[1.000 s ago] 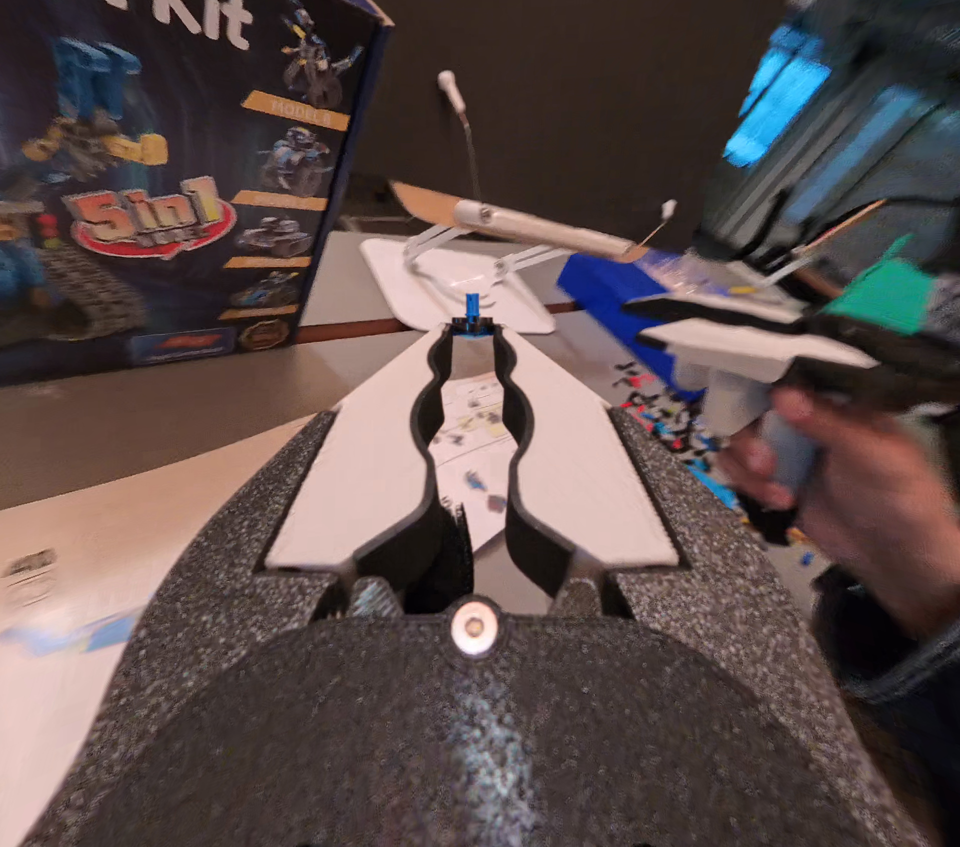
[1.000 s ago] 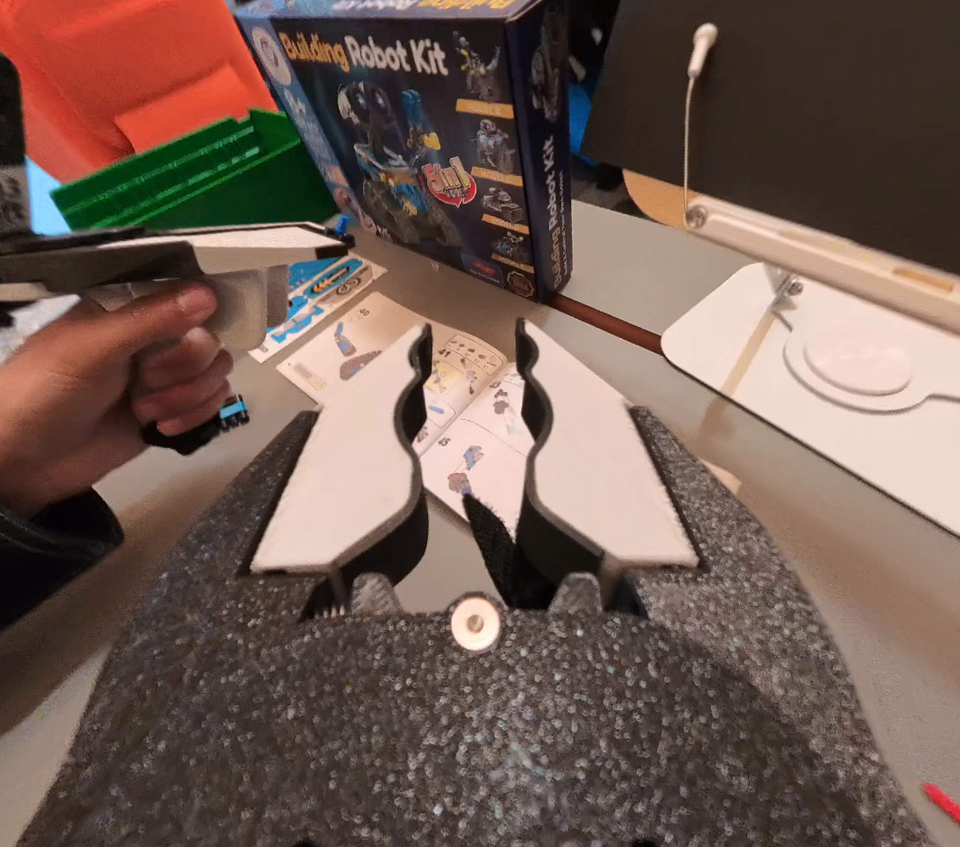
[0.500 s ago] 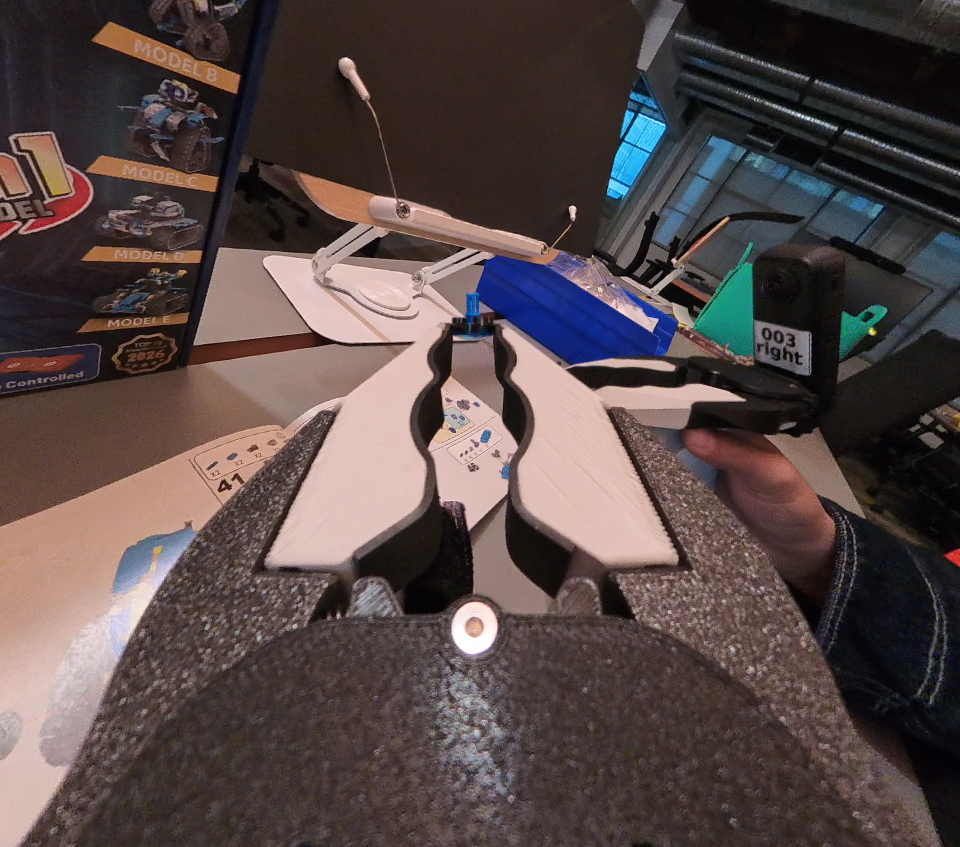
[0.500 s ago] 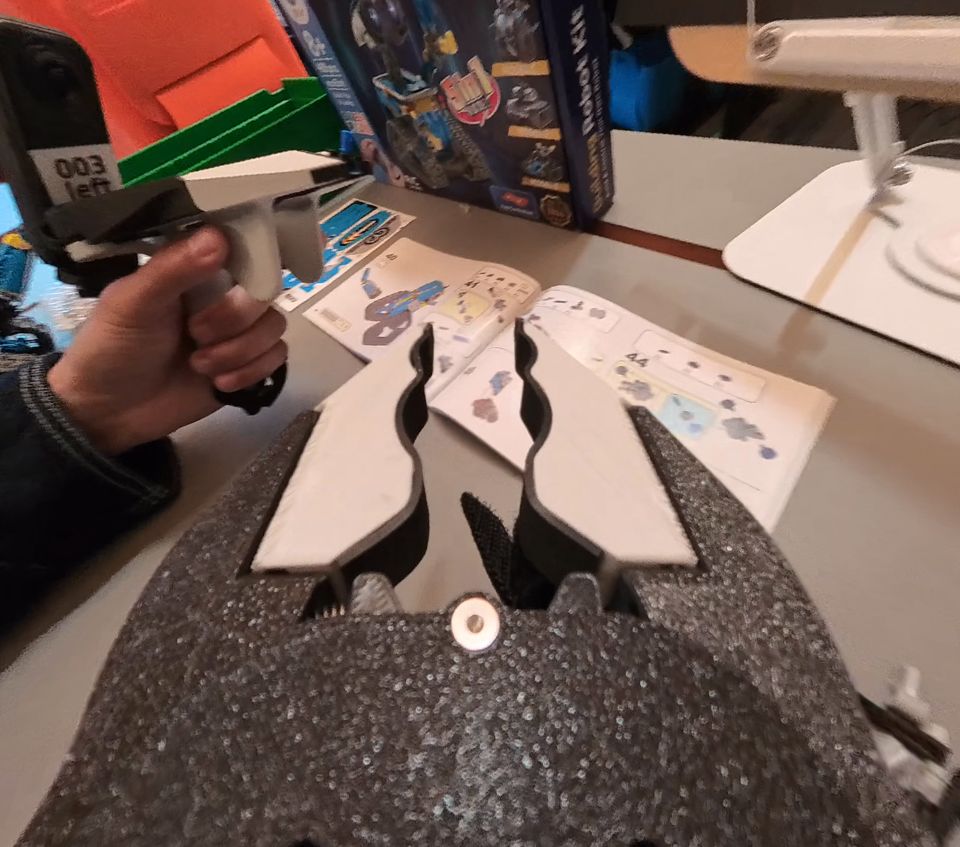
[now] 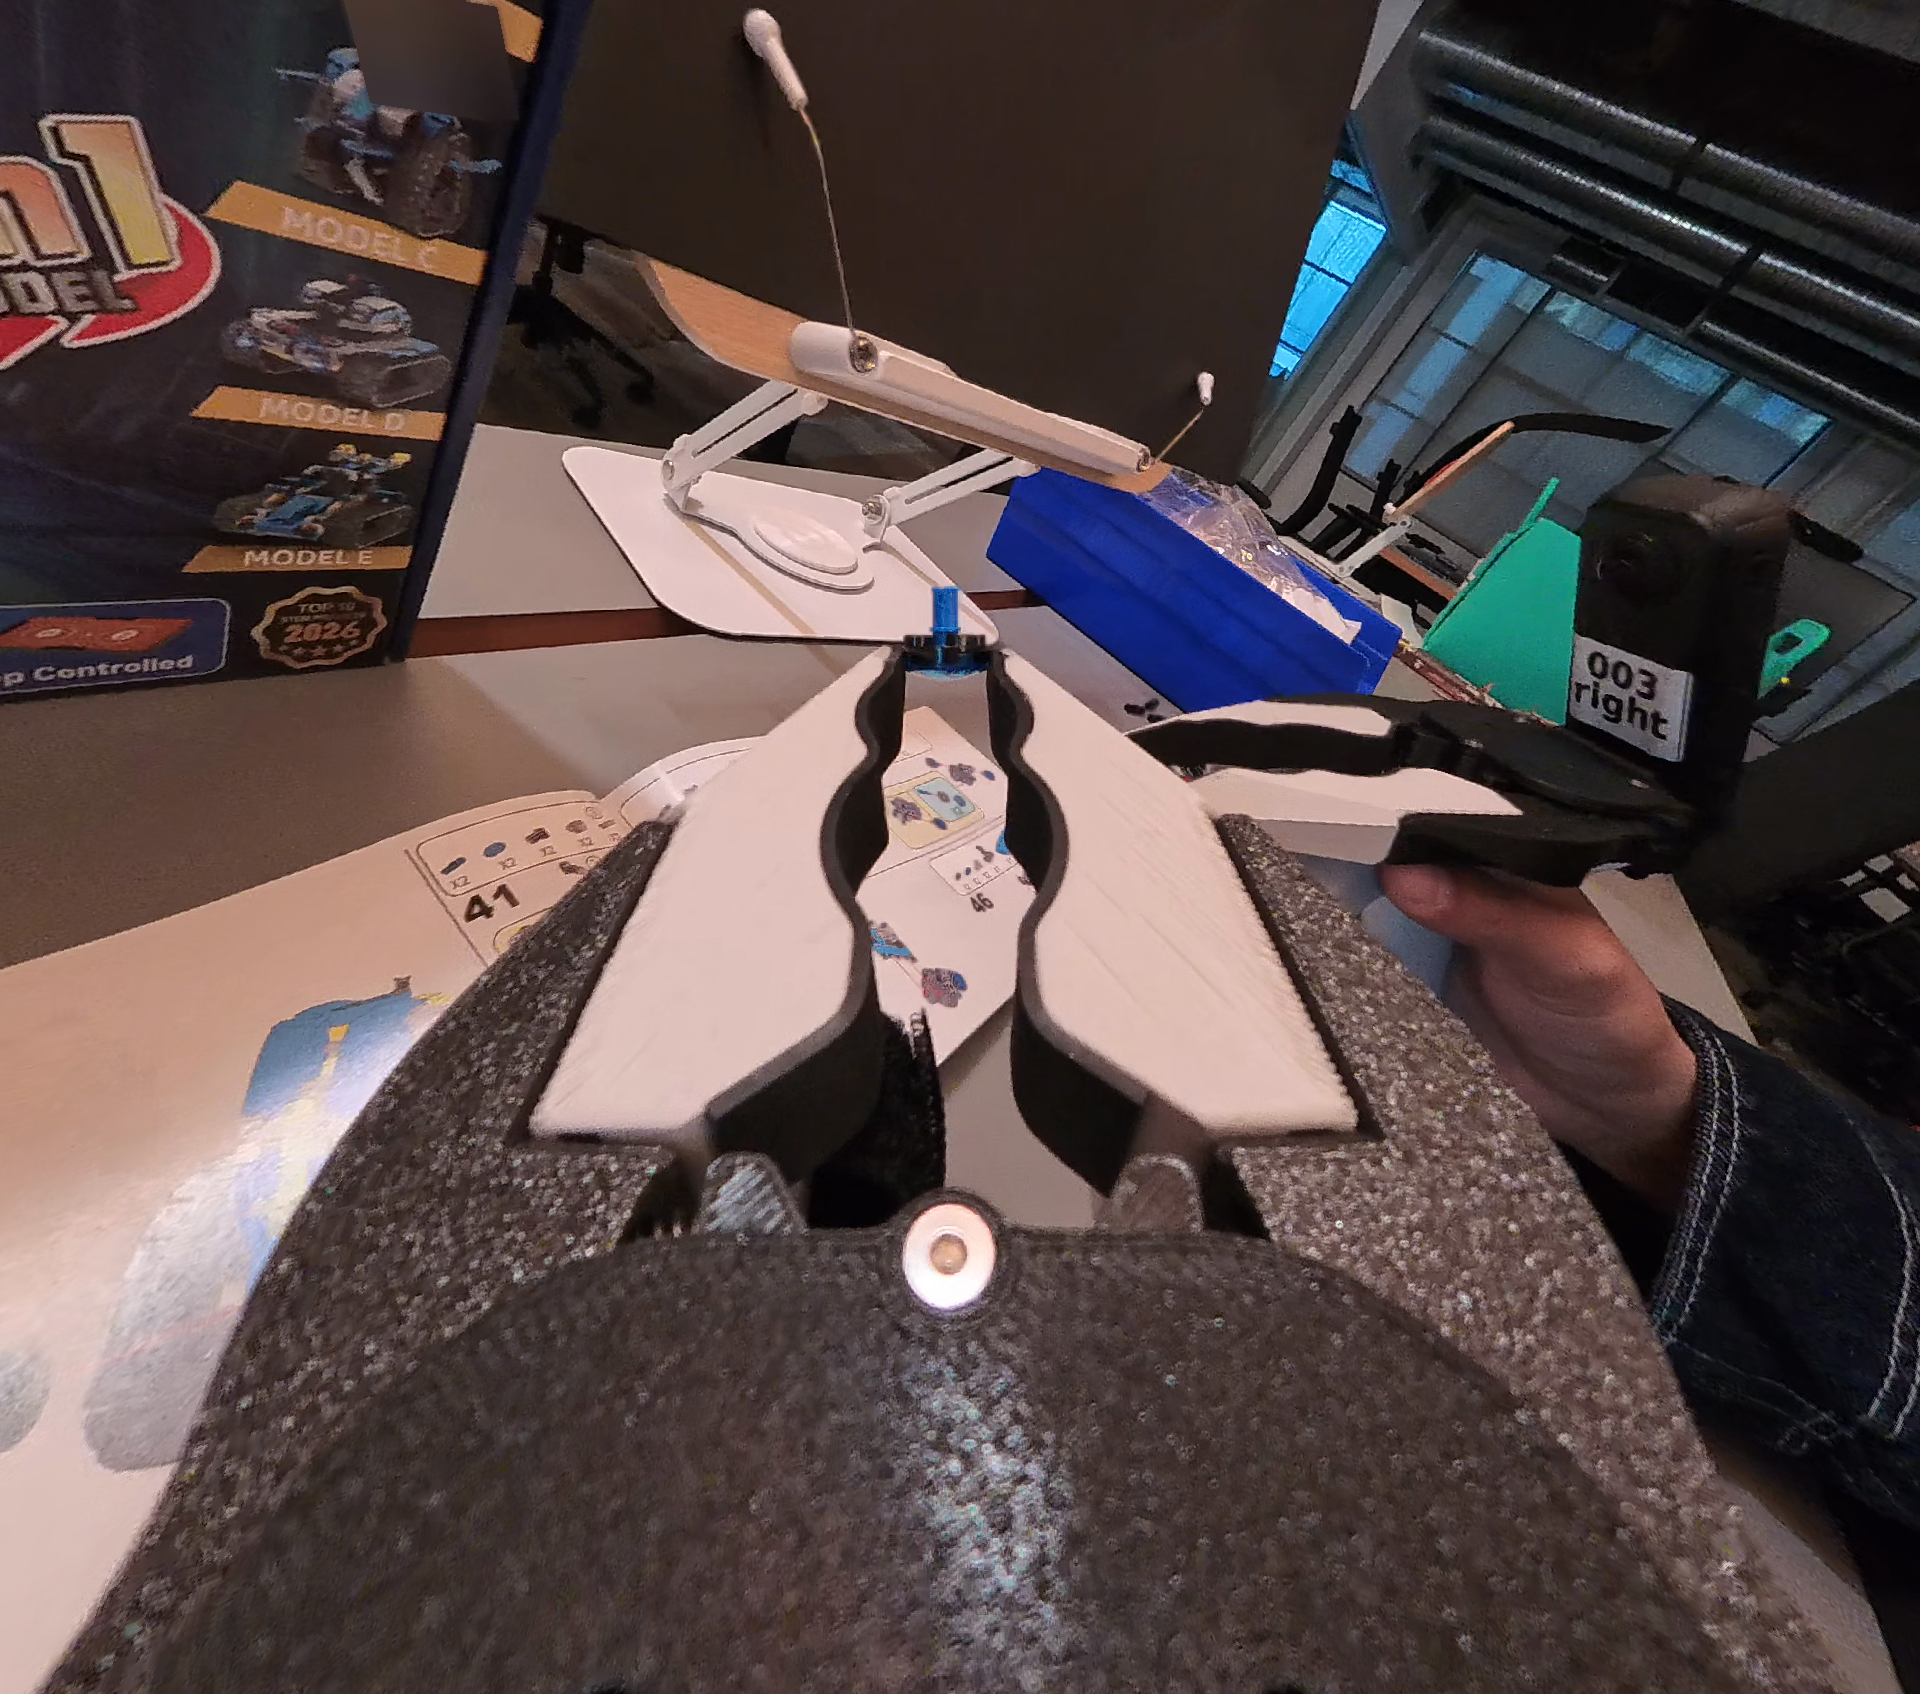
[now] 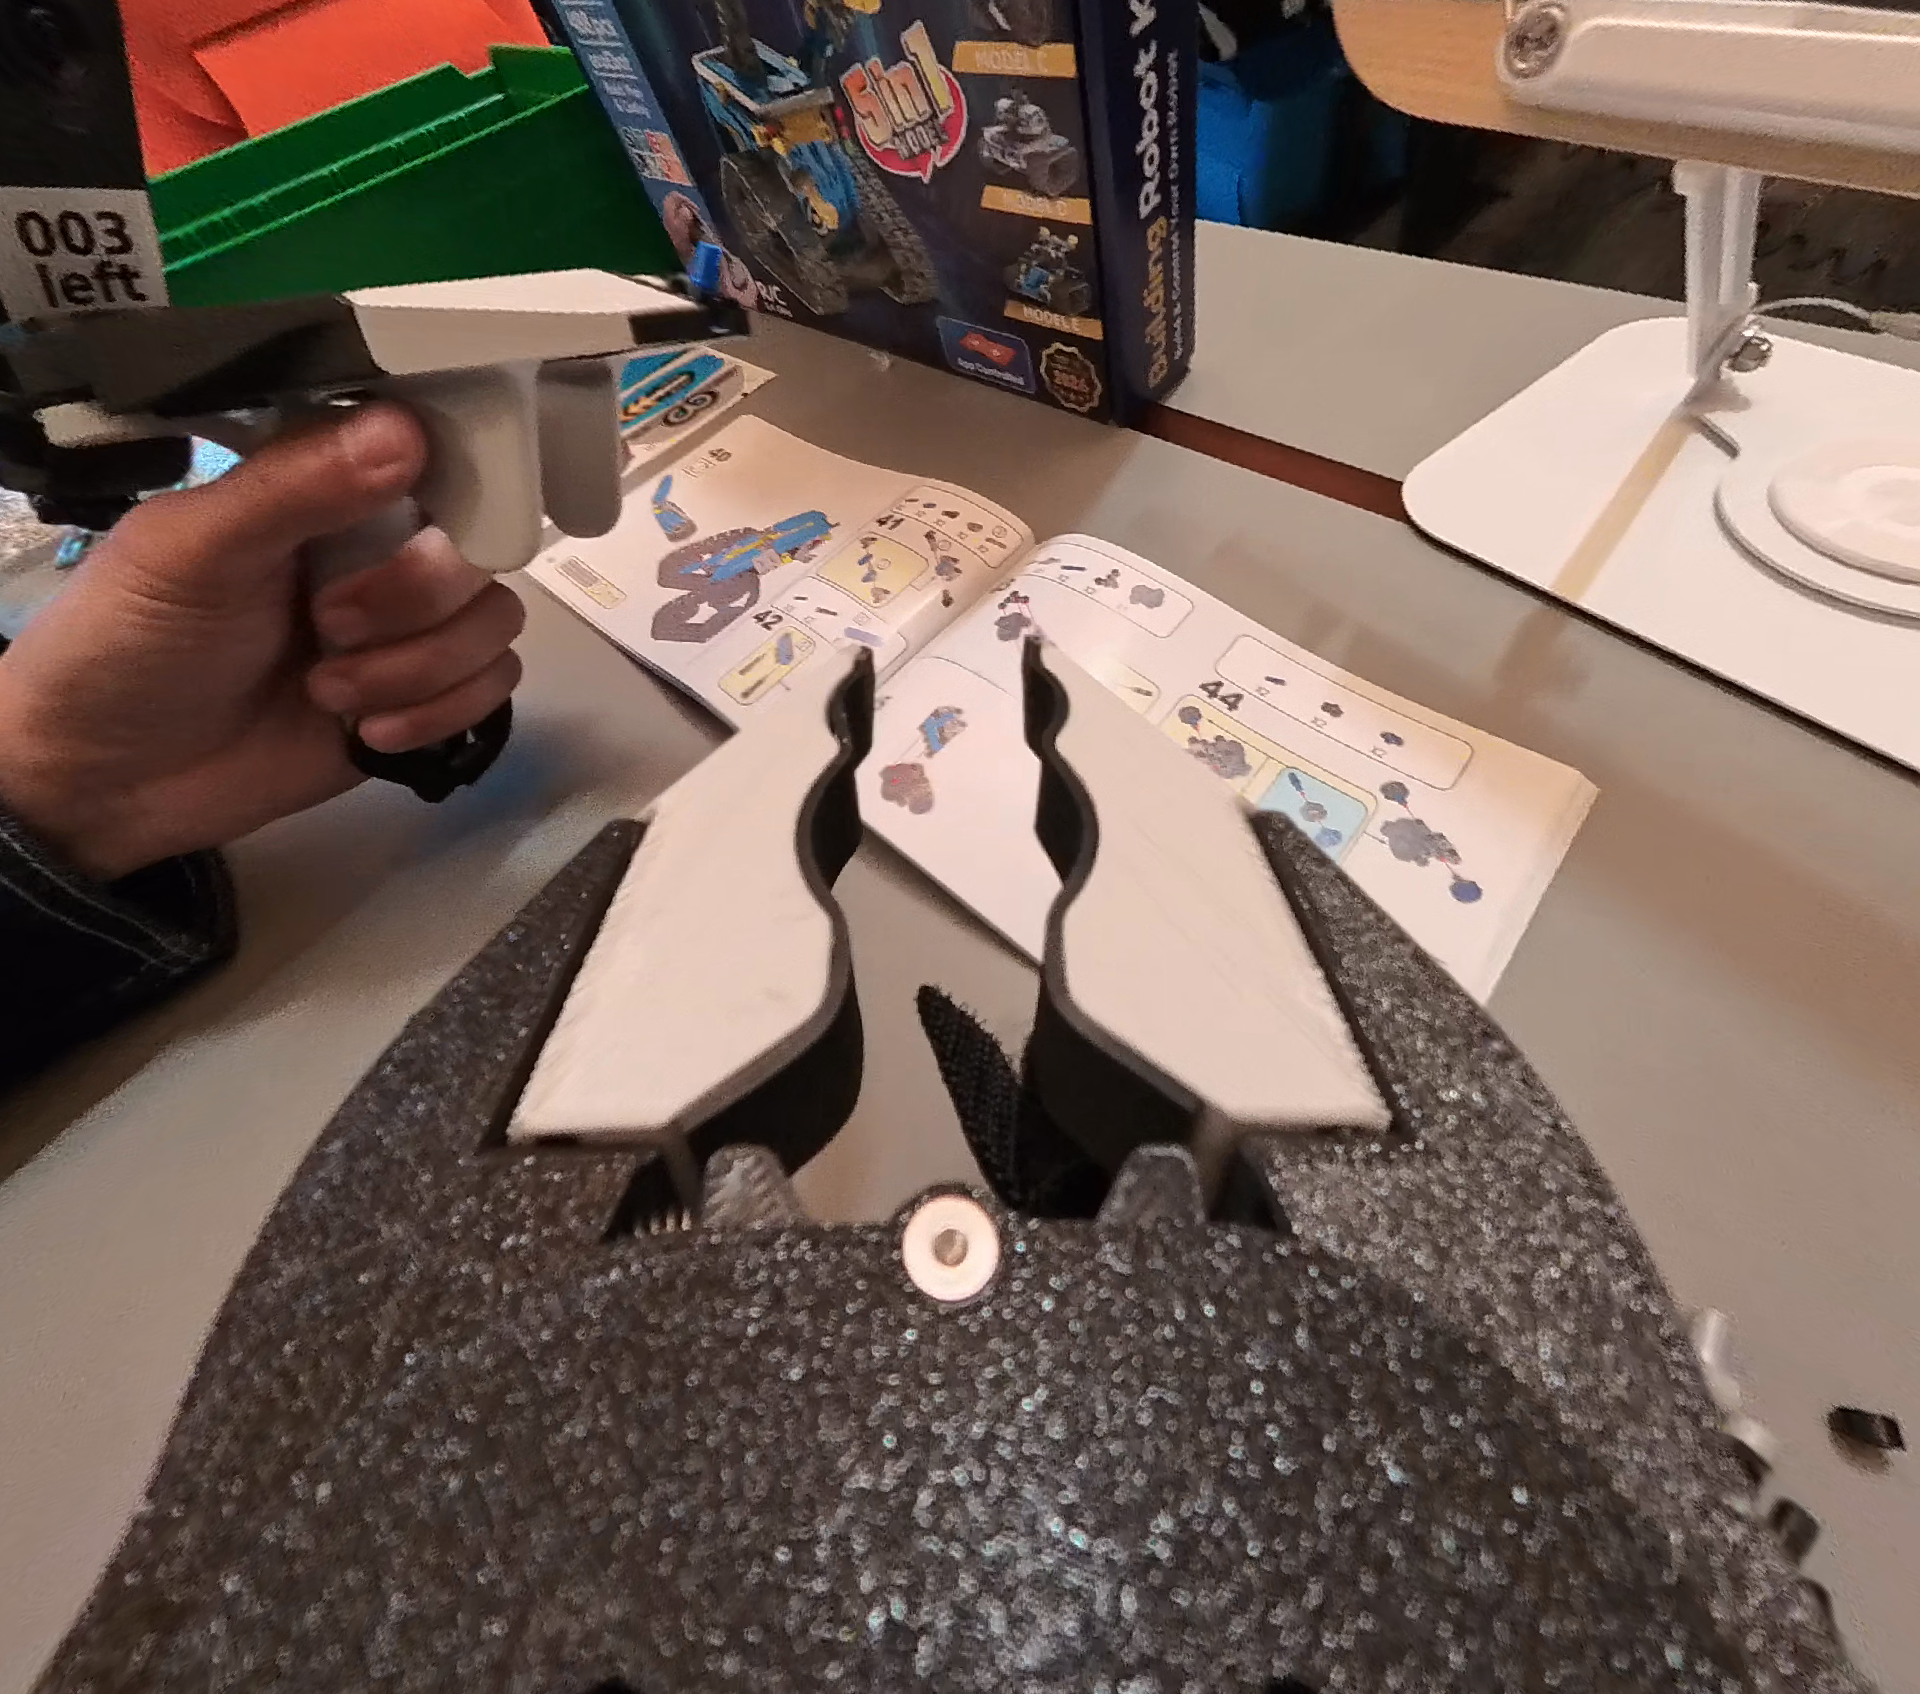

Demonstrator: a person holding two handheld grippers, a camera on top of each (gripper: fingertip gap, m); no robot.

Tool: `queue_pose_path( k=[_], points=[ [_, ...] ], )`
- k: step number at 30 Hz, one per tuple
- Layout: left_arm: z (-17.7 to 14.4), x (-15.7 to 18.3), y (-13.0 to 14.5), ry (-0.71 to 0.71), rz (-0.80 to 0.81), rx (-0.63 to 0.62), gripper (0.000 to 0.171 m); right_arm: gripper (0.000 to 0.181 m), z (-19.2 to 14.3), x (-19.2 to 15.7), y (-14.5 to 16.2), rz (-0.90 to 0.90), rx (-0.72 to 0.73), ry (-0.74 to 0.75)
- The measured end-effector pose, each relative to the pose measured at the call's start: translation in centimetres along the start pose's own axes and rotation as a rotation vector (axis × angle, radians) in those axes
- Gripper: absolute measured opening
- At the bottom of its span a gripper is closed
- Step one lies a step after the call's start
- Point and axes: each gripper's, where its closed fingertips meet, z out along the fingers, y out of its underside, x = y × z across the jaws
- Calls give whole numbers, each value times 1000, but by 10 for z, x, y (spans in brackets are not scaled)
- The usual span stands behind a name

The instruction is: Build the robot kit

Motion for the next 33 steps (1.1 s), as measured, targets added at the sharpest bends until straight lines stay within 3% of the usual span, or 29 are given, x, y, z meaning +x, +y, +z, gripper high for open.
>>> queue_pose_path(
  k=[9,12,17,26,33],
  points=[
    [-1,2,-4,20,-74,11,15,28,-4,-2,-7,116,33,-44],
    [-3,-1,-3,1,-60,12,15,17,-4,-1,-7,153,46,-56],
    [-5,-4,-7,-6,-62,25,15,20,-5,0,-8,158,47,-59],
    [-28,-49,3,-305,150,-155,15,25,-18,44,5,52,-49,95],
    [-20,-44,13,-249,79,-174,15,25,-13,54,23,41,-138,128]
  ],
)
